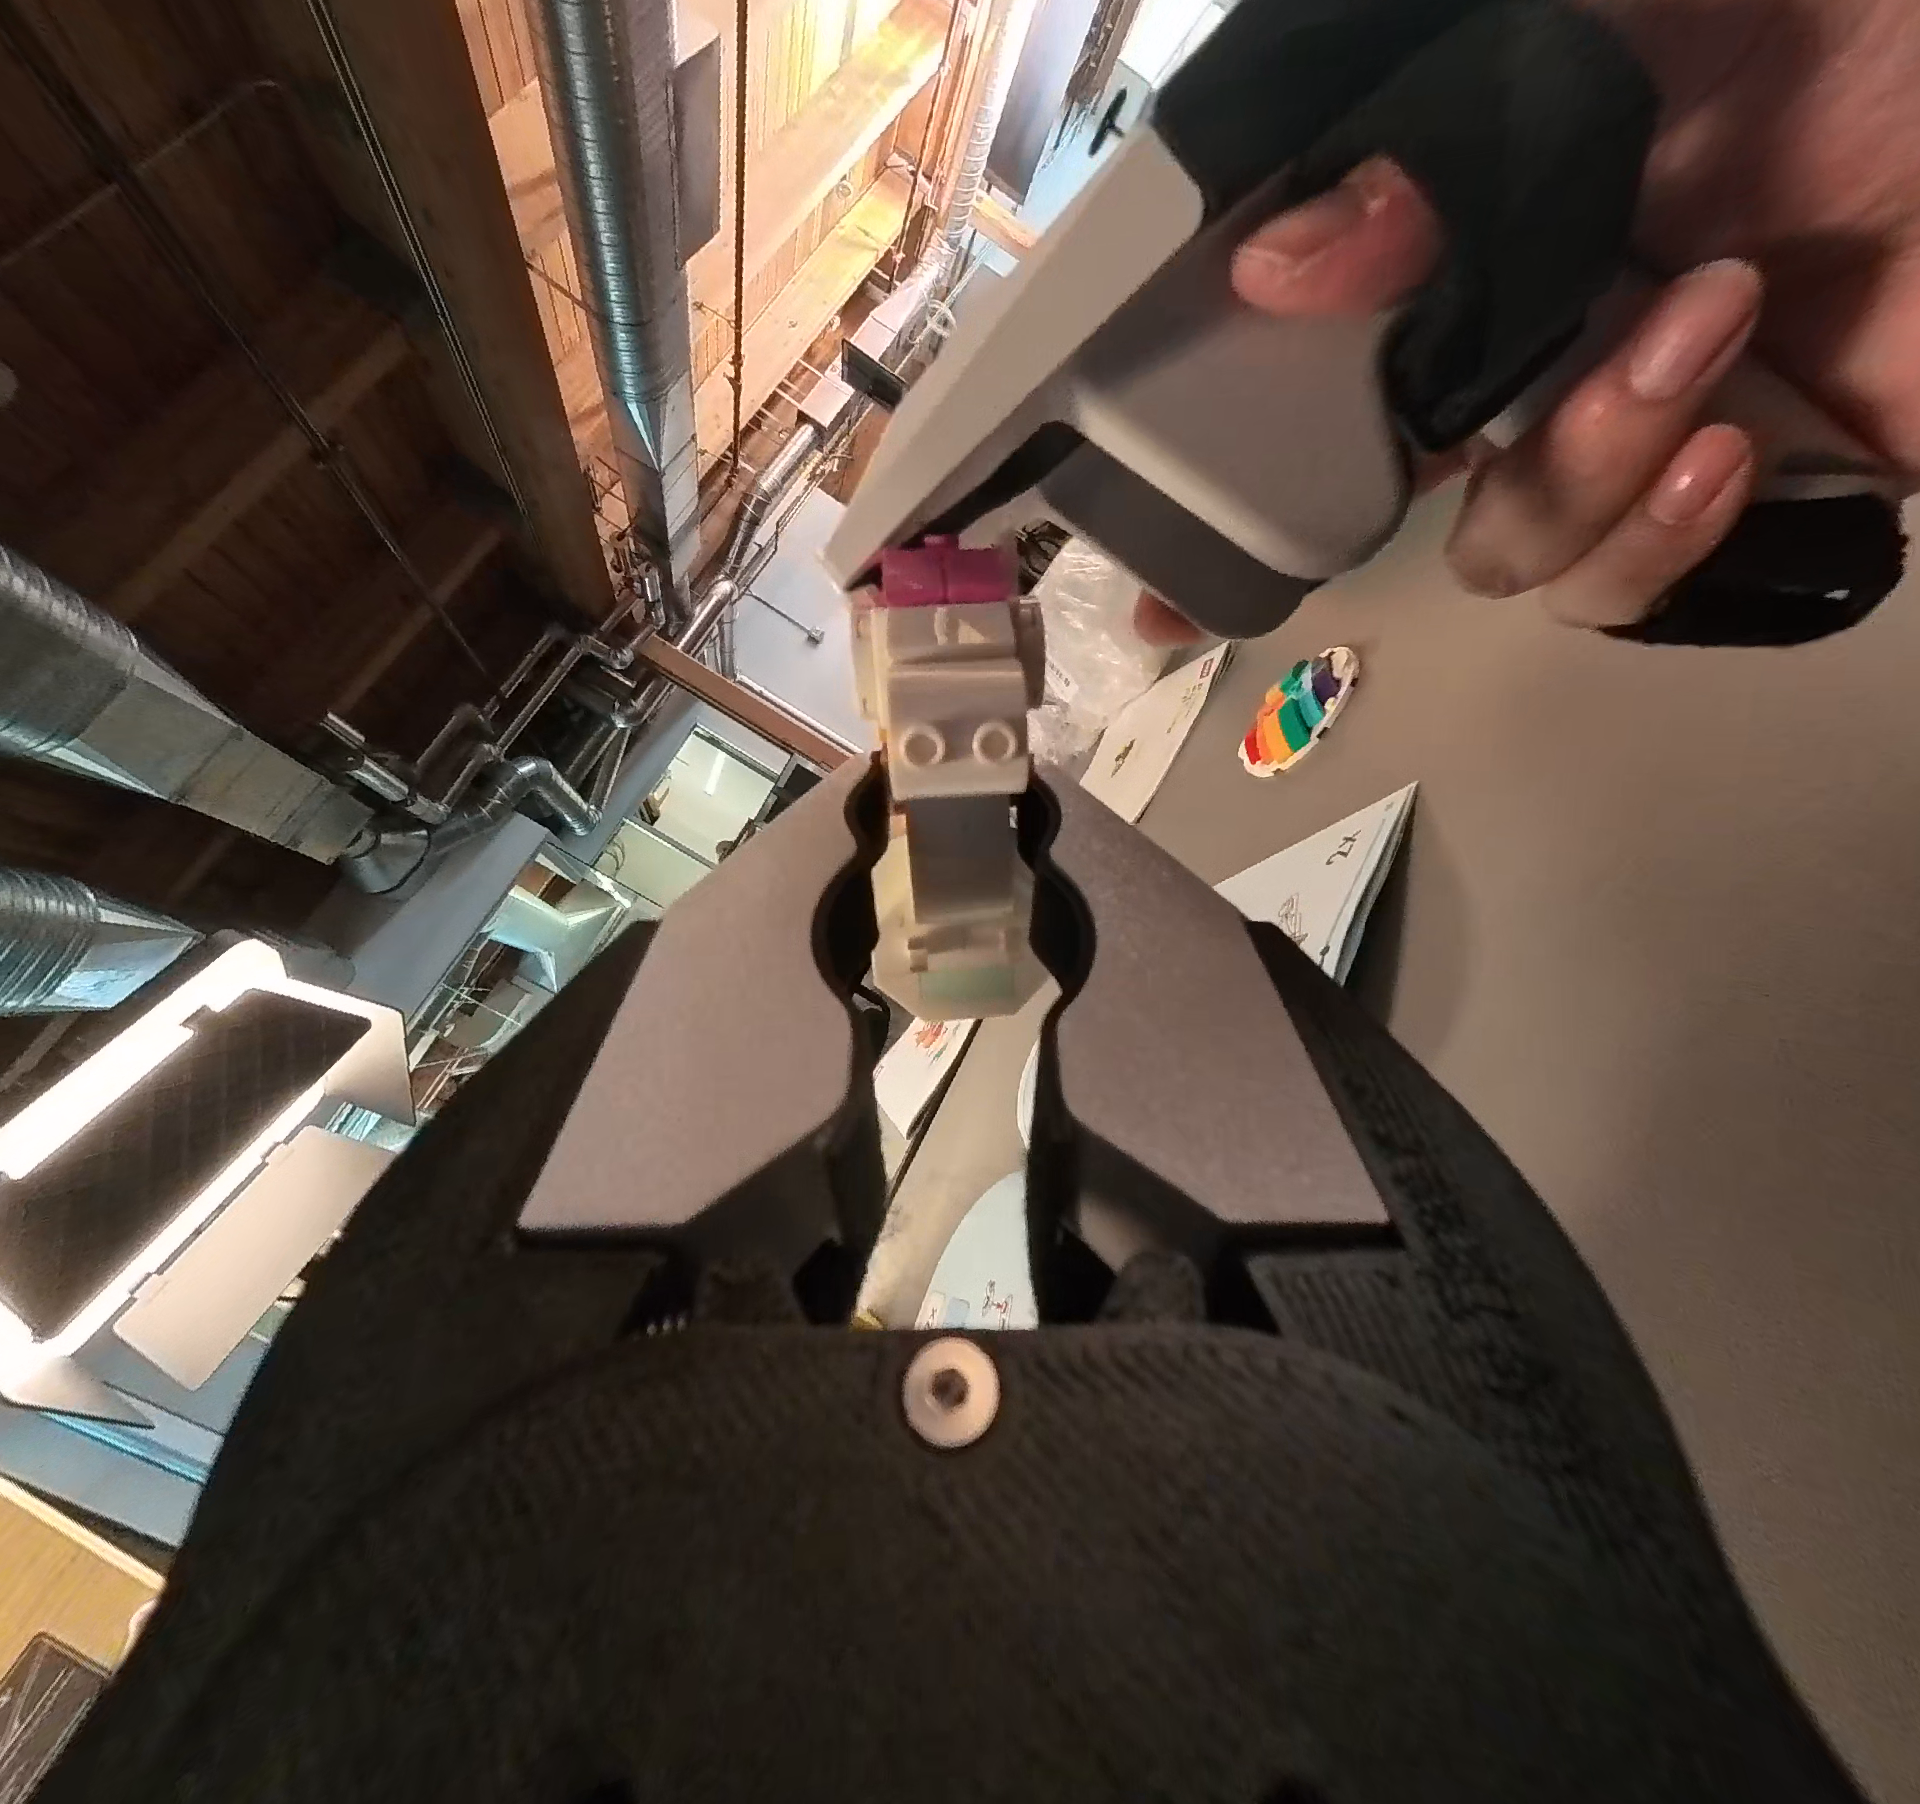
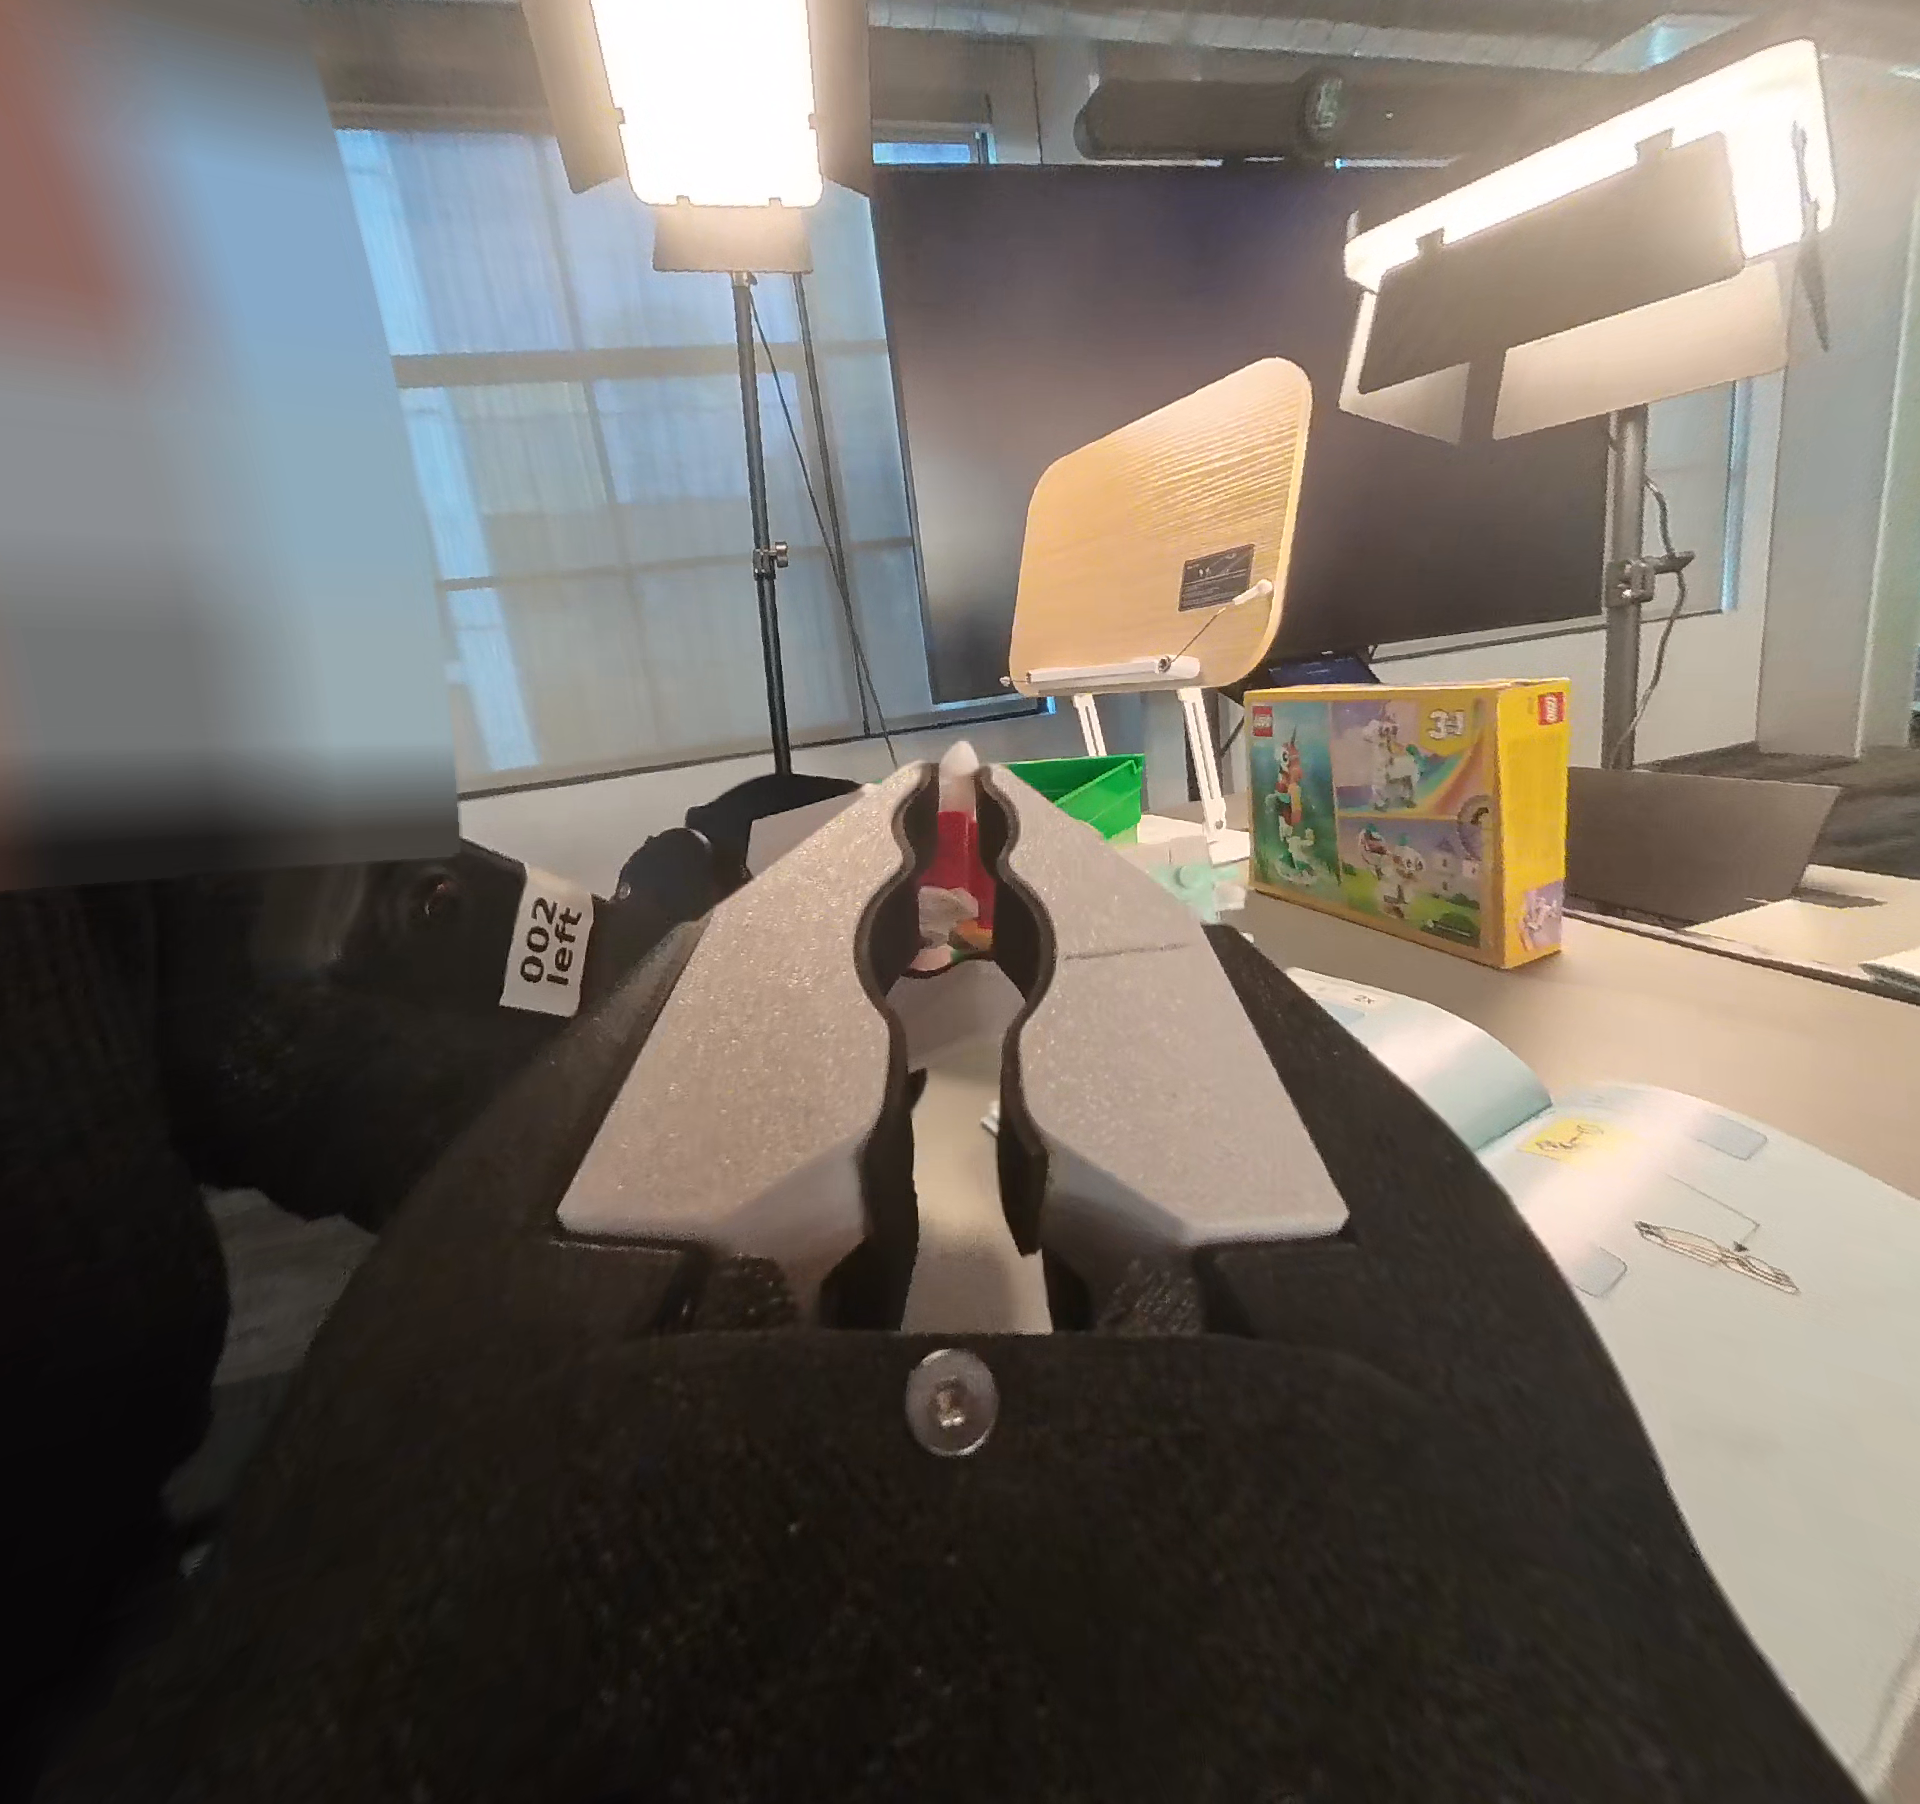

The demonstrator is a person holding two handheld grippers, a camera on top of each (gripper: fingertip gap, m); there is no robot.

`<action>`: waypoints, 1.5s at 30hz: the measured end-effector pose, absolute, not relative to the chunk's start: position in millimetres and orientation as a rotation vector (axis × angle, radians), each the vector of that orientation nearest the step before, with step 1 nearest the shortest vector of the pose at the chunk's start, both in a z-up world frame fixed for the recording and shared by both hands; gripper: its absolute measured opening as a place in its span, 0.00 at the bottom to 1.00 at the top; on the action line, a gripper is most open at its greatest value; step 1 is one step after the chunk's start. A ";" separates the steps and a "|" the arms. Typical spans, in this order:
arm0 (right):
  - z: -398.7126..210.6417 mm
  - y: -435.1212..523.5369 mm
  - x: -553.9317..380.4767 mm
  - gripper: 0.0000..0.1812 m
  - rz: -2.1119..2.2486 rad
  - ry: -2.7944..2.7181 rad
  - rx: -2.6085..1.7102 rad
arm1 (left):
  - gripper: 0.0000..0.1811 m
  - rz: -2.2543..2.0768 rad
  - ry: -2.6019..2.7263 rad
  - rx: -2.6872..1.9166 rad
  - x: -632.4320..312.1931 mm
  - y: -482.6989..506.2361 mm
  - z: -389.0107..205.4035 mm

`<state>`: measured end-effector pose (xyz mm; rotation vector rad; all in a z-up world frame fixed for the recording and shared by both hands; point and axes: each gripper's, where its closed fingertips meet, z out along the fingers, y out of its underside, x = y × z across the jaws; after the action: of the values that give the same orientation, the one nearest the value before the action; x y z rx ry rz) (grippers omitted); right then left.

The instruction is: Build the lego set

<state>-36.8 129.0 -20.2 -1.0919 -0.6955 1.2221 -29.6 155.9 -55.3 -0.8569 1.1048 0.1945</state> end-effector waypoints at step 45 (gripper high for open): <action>-36.2 119.7 -29.4 0.03 0.895 -1.115 -1.418 | 0.13 0.405 1.174 -0.731 -26.6 150.4 -57.5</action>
<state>-29.4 119.7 -36.2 -1.4183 -1.1150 0.8951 -26.6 150.4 -57.5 -0.7311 1.1743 0.4048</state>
